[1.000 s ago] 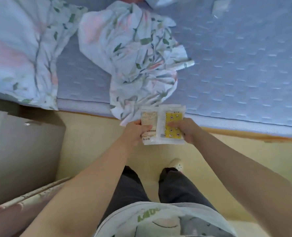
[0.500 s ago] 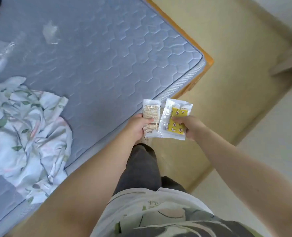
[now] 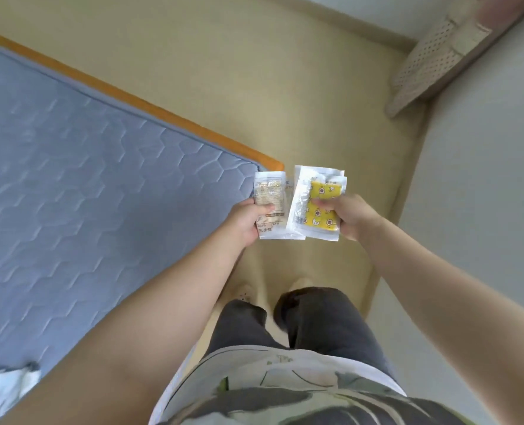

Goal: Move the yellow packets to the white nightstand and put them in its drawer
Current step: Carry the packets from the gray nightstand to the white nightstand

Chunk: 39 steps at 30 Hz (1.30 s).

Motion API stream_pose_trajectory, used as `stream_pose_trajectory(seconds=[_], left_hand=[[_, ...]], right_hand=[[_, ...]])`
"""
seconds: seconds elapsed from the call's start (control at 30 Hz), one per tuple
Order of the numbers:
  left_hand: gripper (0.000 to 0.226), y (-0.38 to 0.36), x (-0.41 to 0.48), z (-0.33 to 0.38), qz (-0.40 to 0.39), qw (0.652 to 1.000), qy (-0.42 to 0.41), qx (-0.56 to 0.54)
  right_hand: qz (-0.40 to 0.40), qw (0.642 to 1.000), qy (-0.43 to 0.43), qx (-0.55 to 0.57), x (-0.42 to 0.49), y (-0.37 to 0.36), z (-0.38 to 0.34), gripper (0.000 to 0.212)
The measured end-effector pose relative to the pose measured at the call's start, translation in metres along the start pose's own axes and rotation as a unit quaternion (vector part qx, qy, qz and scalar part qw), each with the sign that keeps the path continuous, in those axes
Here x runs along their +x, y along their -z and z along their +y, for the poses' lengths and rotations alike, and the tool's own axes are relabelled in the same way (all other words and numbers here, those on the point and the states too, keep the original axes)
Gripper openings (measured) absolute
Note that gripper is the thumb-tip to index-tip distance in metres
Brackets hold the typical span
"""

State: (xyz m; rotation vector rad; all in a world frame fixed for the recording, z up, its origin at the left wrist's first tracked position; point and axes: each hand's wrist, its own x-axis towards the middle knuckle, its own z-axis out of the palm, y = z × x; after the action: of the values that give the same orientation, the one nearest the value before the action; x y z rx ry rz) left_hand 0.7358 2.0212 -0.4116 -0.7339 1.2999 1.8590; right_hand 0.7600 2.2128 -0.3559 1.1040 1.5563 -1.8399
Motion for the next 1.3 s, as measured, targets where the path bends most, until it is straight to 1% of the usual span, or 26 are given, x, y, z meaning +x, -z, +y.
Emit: stream_pose_trajectory(seconds=[0.17,0.27,0.37,0.43,0.5,0.57,0.6,0.63,0.7,0.77,0.83,0.93,1.07,1.1,1.2,1.3], left_hand=[[0.019,-0.095,0.077,0.054,-0.010,0.999,0.020,0.028],[0.018,-0.153,0.127,0.089,0.001,0.999,0.021,0.025],[0.018,-0.205,0.168,0.123,0.023,0.999,0.021,0.005],[0.022,-0.234,0.191,0.145,0.027,0.999,0.019,-0.003],[0.029,-0.253,0.208,0.168,0.036,0.999,0.012,-0.017],[0.031,-0.262,0.224,0.191,0.046,0.998,0.009,-0.038],[0.030,-0.262,0.231,0.203,0.051,0.997,0.009,-0.054],[0.028,-0.261,0.238,0.215,0.061,0.996,0.004,-0.067],[0.026,-0.251,0.255,0.240,0.080,0.993,-0.011,-0.085],[0.026,-0.239,0.273,0.267,0.085,0.991,-0.021,-0.102],[0.026,-0.225,0.294,0.300,0.085,0.989,-0.030,-0.113],[0.029,-0.202,0.324,0.360,0.083,0.987,-0.043,-0.129],[0.032,-0.169,0.356,0.444,0.105,0.980,-0.055,-0.160],[0.033,-0.160,0.361,0.464,0.110,0.978,-0.059,-0.167],[0.034,-0.128,0.371,0.516,0.139,0.968,-0.070,-0.196],[0.034,-0.094,0.379,0.559,0.160,0.958,-0.081,-0.224]], right_hand=[[0.035,0.999,0.004,-0.008,0.058,0.073,-0.082,0.011],[0.045,0.999,0.007,-0.025,0.109,0.120,-0.140,0.013],[0.049,0.995,0.003,-0.085,0.163,0.159,-0.199,0.024],[0.037,0.993,0.005,-0.110,0.193,0.175,-0.238,0.030],[0.025,0.992,-0.004,-0.123,0.221,0.182,-0.271,0.047],[0.010,0.992,-0.010,-0.127,0.249,0.181,-0.301,0.061],[0.001,0.991,-0.011,-0.133,0.260,0.176,-0.315,0.064],[-0.009,0.990,-0.013,-0.142,0.271,0.170,-0.330,0.061],[-0.028,0.986,-0.009,-0.161,0.287,0.149,-0.360,0.041],[-0.026,0.981,-0.003,-0.193,0.303,0.125,-0.392,0.022],[-0.028,0.977,0.008,-0.210,0.326,0.097,-0.425,0.014],[-0.033,0.970,0.018,-0.242,0.364,0.051,-0.478,0.015],[-0.039,0.961,0.005,-0.275,0.408,-0.022,-0.548,0.035],[-0.048,0.959,0.004,-0.279,0.416,-0.043,-0.564,0.034],[-0.070,0.953,0.009,-0.294,0.431,-0.106,-0.608,0.019],[-0.104,0.947,0.016,-0.304,0.445,-0.169,-0.643,0.015]])
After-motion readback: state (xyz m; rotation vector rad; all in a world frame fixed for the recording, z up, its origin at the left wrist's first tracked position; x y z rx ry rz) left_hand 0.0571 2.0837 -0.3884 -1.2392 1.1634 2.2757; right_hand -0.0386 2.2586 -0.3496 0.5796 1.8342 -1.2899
